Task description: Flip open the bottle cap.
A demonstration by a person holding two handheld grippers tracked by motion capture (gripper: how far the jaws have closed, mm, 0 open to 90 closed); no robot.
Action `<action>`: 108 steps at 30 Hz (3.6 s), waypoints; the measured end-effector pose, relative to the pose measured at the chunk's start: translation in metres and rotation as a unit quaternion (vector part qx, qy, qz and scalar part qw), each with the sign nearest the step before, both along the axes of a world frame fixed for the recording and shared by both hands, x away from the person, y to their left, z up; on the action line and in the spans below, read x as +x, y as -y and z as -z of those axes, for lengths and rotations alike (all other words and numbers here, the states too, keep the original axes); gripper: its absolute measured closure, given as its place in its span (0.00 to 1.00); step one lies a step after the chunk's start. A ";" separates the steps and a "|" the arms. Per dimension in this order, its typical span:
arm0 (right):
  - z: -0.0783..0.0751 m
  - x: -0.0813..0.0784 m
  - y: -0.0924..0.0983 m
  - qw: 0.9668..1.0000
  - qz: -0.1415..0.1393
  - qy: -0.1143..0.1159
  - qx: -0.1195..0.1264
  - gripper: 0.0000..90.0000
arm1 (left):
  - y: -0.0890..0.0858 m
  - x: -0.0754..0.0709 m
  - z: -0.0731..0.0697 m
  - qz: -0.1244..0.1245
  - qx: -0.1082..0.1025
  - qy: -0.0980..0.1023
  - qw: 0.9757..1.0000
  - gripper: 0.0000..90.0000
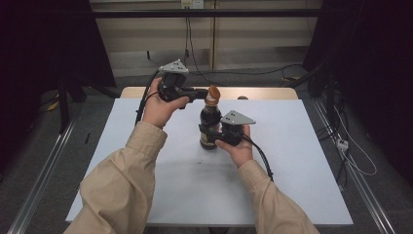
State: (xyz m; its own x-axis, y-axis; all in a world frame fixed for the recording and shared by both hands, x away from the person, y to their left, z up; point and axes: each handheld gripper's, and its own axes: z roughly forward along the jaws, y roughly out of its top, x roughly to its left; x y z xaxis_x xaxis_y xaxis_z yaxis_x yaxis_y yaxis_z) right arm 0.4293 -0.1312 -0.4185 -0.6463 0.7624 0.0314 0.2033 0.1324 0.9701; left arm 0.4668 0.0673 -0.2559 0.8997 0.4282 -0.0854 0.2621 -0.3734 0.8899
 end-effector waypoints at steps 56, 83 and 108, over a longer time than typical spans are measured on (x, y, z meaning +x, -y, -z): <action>-0.004 -0.003 0.003 1.000 0.005 -0.009 -0.027 0.22 | -0.011 -0.010 -0.003 0.000 -0.004 0.006 1.000 0.82; -0.006 -0.033 0.048 0.998 -0.001 -0.043 -0.047 0.17 | -0.042 -0.031 0.044 -0.035 0.027 -0.001 0.999 0.29; -0.007 -0.062 0.078 0.997 -0.005 -0.058 -0.047 0.16 | -0.075 -0.054 0.093 -0.062 0.015 -0.021 0.998 0.17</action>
